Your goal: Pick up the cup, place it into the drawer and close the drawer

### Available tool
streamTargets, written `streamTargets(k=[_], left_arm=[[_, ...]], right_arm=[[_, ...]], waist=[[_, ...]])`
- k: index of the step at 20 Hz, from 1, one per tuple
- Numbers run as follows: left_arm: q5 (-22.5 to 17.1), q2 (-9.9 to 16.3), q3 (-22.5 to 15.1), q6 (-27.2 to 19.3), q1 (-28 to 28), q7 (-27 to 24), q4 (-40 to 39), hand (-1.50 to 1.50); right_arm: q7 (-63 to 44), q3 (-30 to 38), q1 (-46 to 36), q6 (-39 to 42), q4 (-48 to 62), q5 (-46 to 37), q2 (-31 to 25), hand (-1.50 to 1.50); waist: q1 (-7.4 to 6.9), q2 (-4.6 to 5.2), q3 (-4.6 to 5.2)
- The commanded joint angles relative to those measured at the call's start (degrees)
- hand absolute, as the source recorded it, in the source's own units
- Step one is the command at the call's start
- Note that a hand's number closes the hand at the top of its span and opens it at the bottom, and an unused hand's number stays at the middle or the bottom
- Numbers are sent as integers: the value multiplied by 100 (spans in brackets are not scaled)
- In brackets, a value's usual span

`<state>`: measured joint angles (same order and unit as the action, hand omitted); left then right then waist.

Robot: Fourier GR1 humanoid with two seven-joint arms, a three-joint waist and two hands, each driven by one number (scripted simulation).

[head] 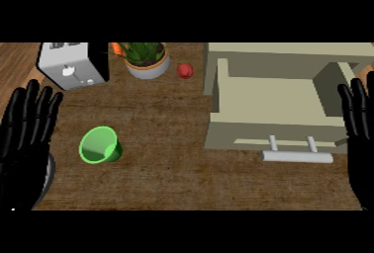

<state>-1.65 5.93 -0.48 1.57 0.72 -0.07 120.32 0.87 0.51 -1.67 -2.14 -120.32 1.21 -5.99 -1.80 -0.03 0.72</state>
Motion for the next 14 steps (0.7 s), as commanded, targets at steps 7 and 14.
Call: streamTargets(k=[7,14], left_arm=[[-2598,643,-42,1987,661,266,-135,-150],[-3593,1060,749,2722,521,215,-1181,-150]], right_arm=[[-242,-25,-35,301,312,-163,-356,-150],[-481,96,-392,377,490,-189,-406,-150]], waist=[[149,19,-59],[173,6,-71]])
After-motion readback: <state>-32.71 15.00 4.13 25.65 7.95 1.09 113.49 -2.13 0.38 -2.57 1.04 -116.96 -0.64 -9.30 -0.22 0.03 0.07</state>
